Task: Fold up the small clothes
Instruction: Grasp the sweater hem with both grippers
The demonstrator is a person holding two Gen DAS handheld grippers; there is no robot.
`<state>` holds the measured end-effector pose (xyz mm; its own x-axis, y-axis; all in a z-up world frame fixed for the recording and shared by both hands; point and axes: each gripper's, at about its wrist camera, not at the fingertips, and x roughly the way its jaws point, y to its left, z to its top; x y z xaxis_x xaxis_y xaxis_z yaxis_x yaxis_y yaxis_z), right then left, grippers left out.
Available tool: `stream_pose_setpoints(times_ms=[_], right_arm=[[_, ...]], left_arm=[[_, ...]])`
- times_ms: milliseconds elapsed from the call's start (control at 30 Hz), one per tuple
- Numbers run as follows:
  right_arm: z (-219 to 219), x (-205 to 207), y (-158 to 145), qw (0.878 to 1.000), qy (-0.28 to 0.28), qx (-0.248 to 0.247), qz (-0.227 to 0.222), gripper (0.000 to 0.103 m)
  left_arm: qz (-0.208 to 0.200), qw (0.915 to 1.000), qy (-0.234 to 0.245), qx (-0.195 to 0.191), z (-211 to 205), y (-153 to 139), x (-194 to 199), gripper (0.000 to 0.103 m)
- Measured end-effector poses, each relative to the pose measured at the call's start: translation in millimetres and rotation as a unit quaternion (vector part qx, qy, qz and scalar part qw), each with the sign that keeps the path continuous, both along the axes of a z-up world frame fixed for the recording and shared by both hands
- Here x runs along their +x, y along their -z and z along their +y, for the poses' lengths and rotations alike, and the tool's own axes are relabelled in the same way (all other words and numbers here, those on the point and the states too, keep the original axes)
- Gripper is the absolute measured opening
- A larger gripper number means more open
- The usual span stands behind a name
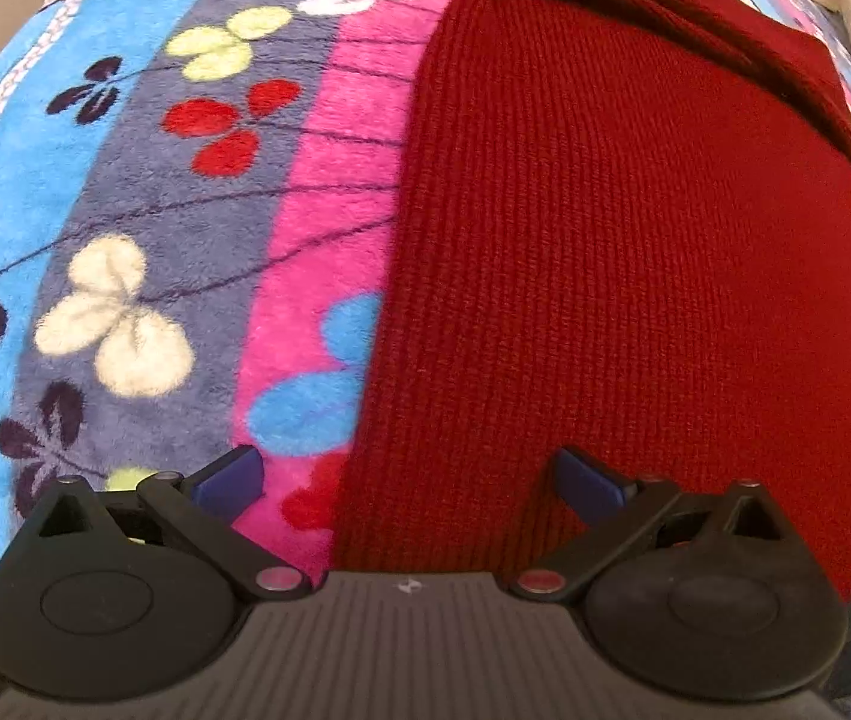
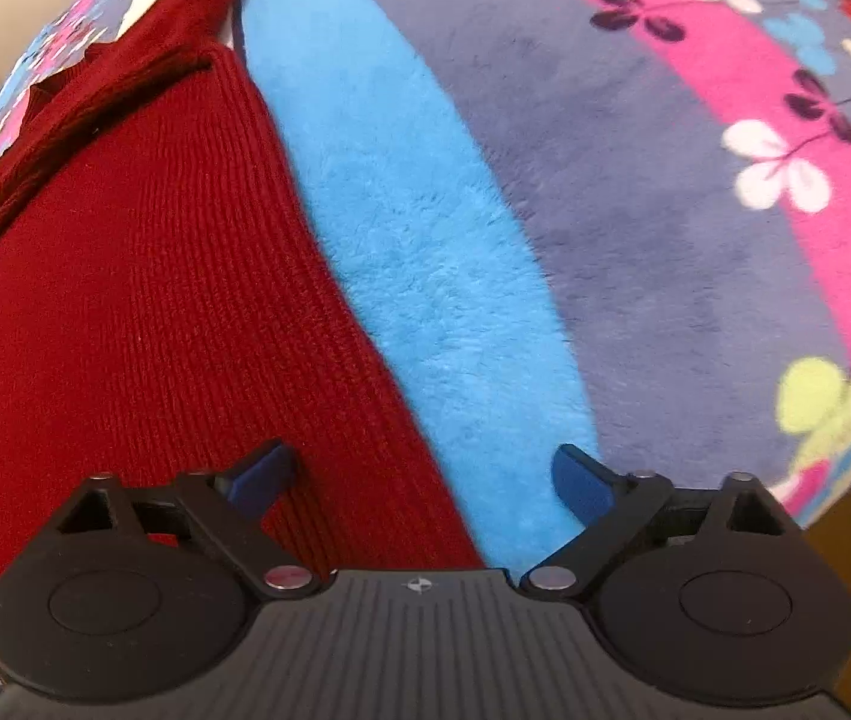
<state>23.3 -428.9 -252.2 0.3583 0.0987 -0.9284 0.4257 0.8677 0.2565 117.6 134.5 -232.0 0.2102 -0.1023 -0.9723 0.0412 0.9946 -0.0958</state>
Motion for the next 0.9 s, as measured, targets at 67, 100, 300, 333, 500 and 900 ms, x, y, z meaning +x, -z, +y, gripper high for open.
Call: stream_pose_setpoints(times_ms=[67, 100, 300, 333, 500, 900], right_arm=[[5.1, 4.2, 3.5, 1.0, -0.021, -0.008, 0.002, 0.096], [9.0, 4.6, 3.0, 0.999, -0.032, -0.011, 0.001, 0.089], [35.6, -14.6, -8.1, 0.996, -0.077, 0.025, -0.031, 0.018], [37.2, -16.1, -10.2, 0.996, -0.069, 0.036, -0.034, 0.018], [35.8, -26.7, -45.2, 0.994, -0.015, 0.052, -0.097, 0.015], [37.0, -104.6, -122.5, 0.973, 0.028, 0.079, -0.216, 0.013]], left_arm=[[0.008, 0.9999, 0.01, -0.008, -1.4, -0.2, -3.1, 0.103], [0.014, 0.9997, 0.014, -0.012, -3.1, -0.1, -6.9, 0.103], [0.002, 0.9986, 0.052, 0.008, -26.4, -7.7, -29.8, 0.06], [0.0, 0.9993, 0.038, -0.007, -23.0, -15.0, -27.8, 0.014], [-0.062, 0.9975, 0.007, -0.032, -10.2, -65.7, -35.3, 0.015], [-0.123, 0.989, 0.014, -0.08, -9.1, -131.7, -128.8, 0.015]])
